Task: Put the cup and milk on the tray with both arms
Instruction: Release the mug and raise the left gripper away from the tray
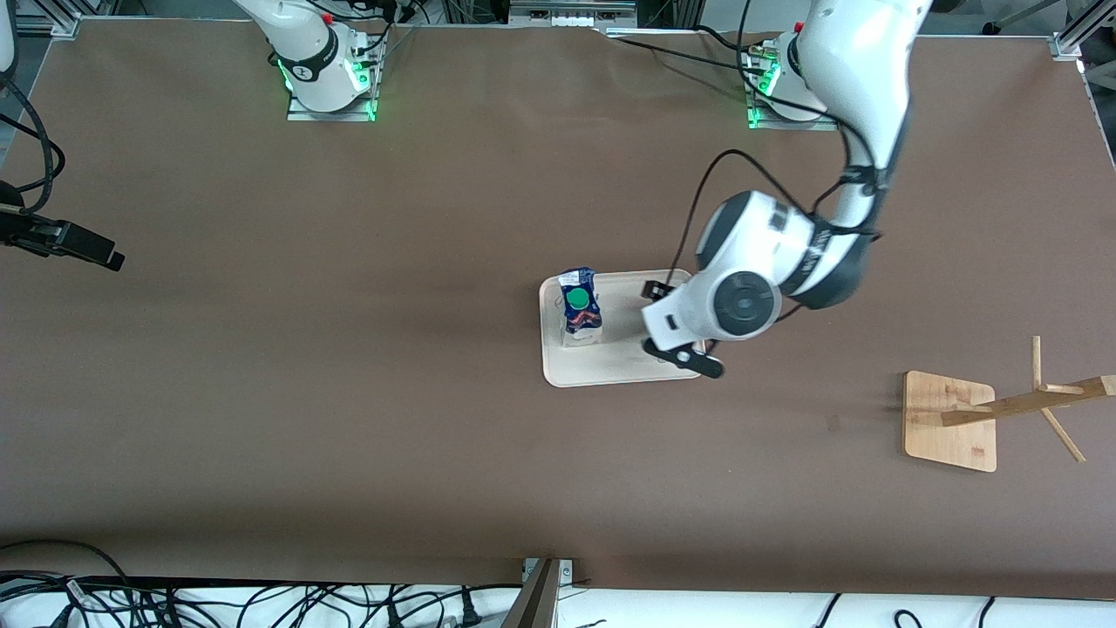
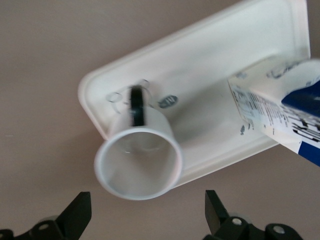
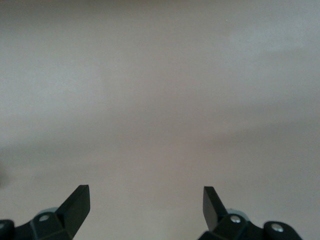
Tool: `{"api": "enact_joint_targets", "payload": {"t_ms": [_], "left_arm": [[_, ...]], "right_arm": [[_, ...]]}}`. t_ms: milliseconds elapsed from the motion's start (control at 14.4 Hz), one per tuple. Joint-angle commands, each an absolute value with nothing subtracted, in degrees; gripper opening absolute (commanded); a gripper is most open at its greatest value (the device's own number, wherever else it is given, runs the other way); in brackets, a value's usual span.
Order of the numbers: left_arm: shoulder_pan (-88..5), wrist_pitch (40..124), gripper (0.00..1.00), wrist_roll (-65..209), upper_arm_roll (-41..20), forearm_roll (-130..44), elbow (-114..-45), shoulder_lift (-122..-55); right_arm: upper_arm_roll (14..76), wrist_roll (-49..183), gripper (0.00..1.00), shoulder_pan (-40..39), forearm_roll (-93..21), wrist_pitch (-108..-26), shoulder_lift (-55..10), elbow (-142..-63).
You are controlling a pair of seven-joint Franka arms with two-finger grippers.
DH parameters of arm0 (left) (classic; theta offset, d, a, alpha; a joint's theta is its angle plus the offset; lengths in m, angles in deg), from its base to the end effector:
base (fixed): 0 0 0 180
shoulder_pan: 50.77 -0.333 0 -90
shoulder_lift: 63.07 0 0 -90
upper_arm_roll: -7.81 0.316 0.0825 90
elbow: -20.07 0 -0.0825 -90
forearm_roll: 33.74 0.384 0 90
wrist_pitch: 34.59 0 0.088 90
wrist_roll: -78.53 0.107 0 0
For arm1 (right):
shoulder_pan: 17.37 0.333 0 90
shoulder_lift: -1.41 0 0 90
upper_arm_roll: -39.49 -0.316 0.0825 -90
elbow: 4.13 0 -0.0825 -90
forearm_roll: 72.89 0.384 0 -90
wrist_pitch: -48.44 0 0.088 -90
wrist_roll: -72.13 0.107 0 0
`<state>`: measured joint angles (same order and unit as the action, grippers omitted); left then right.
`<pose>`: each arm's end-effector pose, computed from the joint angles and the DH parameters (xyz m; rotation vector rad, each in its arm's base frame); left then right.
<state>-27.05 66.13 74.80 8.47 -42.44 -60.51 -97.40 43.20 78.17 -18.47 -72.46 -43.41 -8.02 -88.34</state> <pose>0.6280 -0.2835 0.3361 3.0040 -0.4412 -0.4163 0.6043 -0.0469 0.5797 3.1238 -0.2961 -0.0484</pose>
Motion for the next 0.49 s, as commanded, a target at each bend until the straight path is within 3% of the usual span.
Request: {"api": "enact_joint_targets", "payload": {"t_ms": [0,418], "left_arm": [[-33.8,64.2,1.00,75.8,9.0,-43.3,-63.8,-87.3],[-45.0,61.7,1.00,74.8,9.0,-38.3,-76.1,-67.9]], "right_arm": [[42.7,77.8,1.00,-18.3,-71.7,-43.0,-8.7,-87.0],[42.7,78.5,1.00,-18.2,-71.3,-43.1,-8.9,-87.0]]}}
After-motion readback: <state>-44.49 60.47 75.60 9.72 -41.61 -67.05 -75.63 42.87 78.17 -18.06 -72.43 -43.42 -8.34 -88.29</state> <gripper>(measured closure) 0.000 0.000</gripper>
